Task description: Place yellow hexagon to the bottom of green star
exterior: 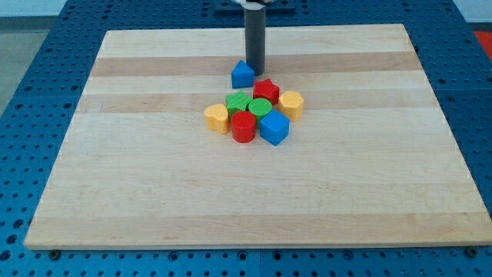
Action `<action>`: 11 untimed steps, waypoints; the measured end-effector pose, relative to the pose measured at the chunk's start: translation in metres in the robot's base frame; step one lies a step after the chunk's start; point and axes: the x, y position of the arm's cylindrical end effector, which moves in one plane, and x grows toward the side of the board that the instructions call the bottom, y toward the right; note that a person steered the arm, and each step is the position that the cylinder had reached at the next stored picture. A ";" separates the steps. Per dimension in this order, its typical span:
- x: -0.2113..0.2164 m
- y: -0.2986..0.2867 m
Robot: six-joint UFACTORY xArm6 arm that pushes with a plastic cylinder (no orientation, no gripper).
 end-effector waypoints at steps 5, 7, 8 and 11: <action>0.066 0.094; 0.100 0.011; 0.102 0.012; 0.063 0.110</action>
